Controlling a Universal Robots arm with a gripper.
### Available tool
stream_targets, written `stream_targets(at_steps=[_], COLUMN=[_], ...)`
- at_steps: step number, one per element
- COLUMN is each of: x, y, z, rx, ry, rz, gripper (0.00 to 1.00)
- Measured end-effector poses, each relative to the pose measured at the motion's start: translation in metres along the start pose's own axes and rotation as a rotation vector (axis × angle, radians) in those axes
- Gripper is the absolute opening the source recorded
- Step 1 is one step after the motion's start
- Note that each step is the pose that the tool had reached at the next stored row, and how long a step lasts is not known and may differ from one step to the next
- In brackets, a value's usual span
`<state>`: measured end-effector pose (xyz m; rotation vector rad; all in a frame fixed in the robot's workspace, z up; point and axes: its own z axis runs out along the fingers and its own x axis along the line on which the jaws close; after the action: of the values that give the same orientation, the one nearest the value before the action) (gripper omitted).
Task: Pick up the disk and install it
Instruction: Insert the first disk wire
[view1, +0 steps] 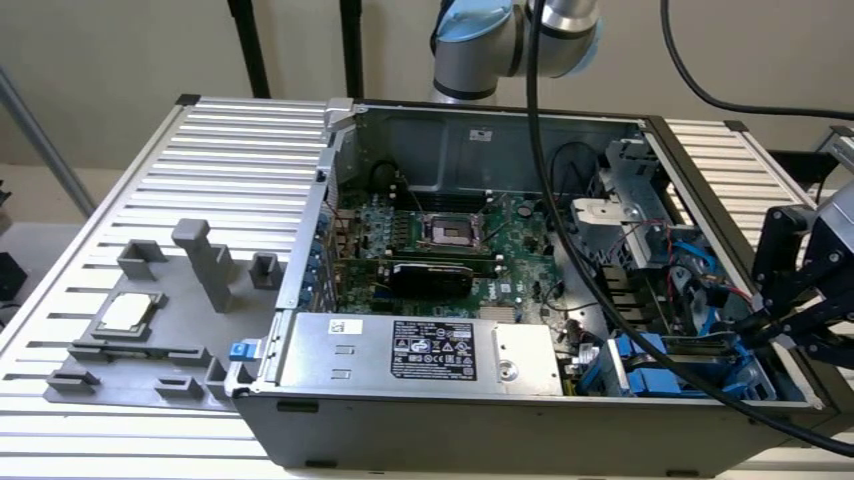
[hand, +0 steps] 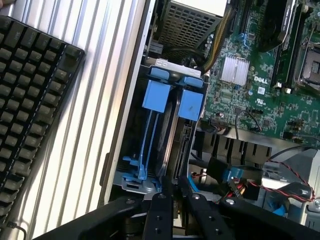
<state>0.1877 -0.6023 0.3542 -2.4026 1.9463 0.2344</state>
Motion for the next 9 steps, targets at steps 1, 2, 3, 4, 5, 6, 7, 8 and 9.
stream_targets(at_steps=[1, 2, 3, 4, 5, 6, 7, 8, 9], x=[0.0, 0.0, -0.001, -0.001, -0.002, -0.003, -0.003, -0.004, -0.006], y=[0.0006, 0.0018, 0.0037, 0.0061, 0.0085, 0.0112, 0.0142, 0.0172, 0.02], z=[0.0, 0.0, 0.0002, 0.0003, 0.0001, 0.0, 0.0002, 0.0006, 0.0009], rx=[-0.0001, -0.0003, -0.0005, -0.0007, -0.0012, -0.0018, -0.0026, -0.0033, -0.0037], ry=[0.0001, 0.0002, 0.0001, -0.0001, -0.0001, 0.0, -0.0003, -0.0003, 0.0], rz=[0.0, -0.001, -0.001, -0.002, -0.002, -0.002, -0.002, -0.002, -0.002], gripper=[0.17, 0.17, 0.16, 0.16, 0.16, 0.16, 0.16, 0.16, 0.16])
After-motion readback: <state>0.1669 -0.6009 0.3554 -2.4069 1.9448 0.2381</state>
